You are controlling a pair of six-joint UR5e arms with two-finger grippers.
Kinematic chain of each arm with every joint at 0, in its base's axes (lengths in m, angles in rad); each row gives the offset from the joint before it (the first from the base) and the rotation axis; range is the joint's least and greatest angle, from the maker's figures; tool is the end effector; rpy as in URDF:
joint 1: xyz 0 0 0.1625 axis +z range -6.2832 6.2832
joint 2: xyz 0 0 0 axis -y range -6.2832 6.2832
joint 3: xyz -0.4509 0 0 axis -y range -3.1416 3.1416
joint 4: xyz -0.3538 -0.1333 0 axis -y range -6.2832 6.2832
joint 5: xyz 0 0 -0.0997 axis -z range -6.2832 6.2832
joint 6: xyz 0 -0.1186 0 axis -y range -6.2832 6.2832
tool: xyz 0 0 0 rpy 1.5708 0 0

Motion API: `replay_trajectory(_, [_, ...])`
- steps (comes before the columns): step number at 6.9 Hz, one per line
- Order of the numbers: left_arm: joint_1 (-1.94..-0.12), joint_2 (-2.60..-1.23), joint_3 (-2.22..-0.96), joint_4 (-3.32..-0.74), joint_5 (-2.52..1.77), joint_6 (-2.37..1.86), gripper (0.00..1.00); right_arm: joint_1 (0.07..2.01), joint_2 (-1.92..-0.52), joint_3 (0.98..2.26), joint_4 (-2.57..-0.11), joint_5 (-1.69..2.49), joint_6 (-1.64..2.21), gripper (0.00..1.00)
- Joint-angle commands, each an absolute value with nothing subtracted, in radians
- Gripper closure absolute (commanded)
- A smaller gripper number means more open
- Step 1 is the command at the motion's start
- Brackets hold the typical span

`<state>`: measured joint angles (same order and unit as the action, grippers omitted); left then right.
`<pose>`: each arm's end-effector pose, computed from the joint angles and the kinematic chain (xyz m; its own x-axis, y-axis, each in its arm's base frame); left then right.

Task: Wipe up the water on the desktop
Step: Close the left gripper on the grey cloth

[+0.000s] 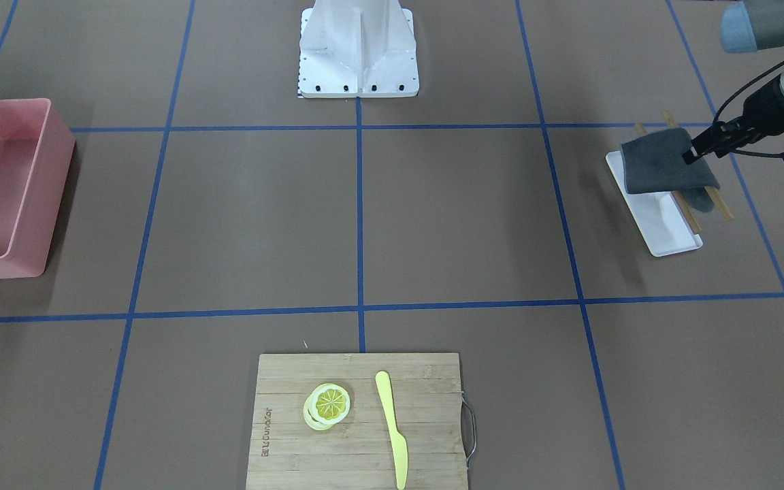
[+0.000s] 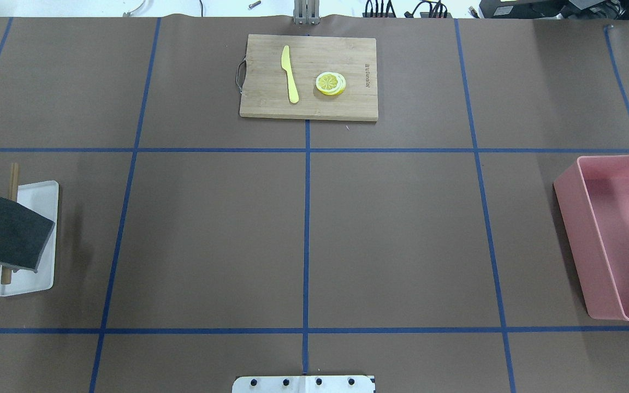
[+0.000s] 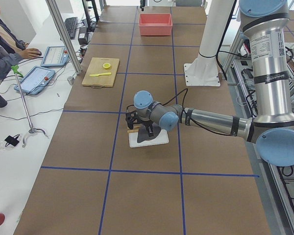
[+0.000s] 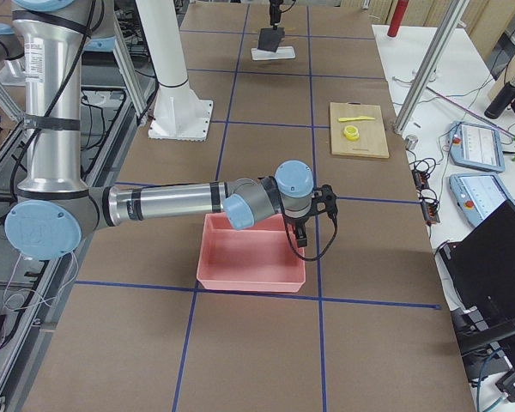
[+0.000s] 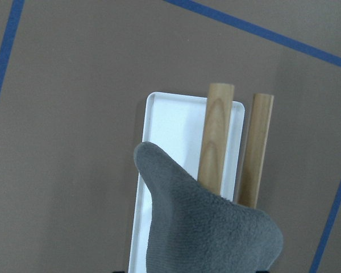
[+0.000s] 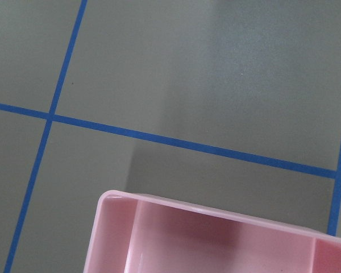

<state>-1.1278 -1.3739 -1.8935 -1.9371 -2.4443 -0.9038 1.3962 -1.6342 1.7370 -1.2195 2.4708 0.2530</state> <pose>0.1274 -0.3675 0.5803 0.5597 -0.2529 -0.7892 0.1001 0.9660 -0.2385 -0.0376 -0.4455 0.5987 0.5740 -0.2106 0.7913 0.0128 0.9686 0.2485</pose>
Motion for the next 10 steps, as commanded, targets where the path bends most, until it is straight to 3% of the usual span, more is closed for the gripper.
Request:
replay_trajectory(1, [-1.121, -1.371, -1.91, -1.937, -2.444, -0.9, 0.22, 1.393, -1.635, 1.753, -1.22, 2.471, 0.253, 0.0])
replay_trajectory(5, [-1.106, -1.368, -1.887, -1.936, -2.436, -0.899, 0.31, 1.393, -1.634, 1.761, -1.22, 2.471, 0.256, 0.0])
replay_trajectory(6, [-1.106, -1.37, -1.882, -1.936, -2.434, -0.899, 0.46, 1.393, -1.634, 1.759, -1.22, 2.471, 0.256, 0.0])
replay_trajectory(7, [-1.106, -1.373, -1.882, -1.934, -2.434, -0.9, 0.72, 1.393, -1.635, 1.759, -1.221, 2.473, 0.256, 0.0])
replay_trajectory(8, [-1.106, -1.374, -1.885, -1.934, -2.436, -0.9, 0.84, 1.394, -1.635, 1.759, -1.221, 2.473, 0.256, 0.0])
replay_trajectory(10, [-1.111, -1.371, -1.897, -1.934, -2.436, -0.902, 0.84, 1.393, -1.635, 1.759, -1.221, 2.471, 0.256, 0.0])
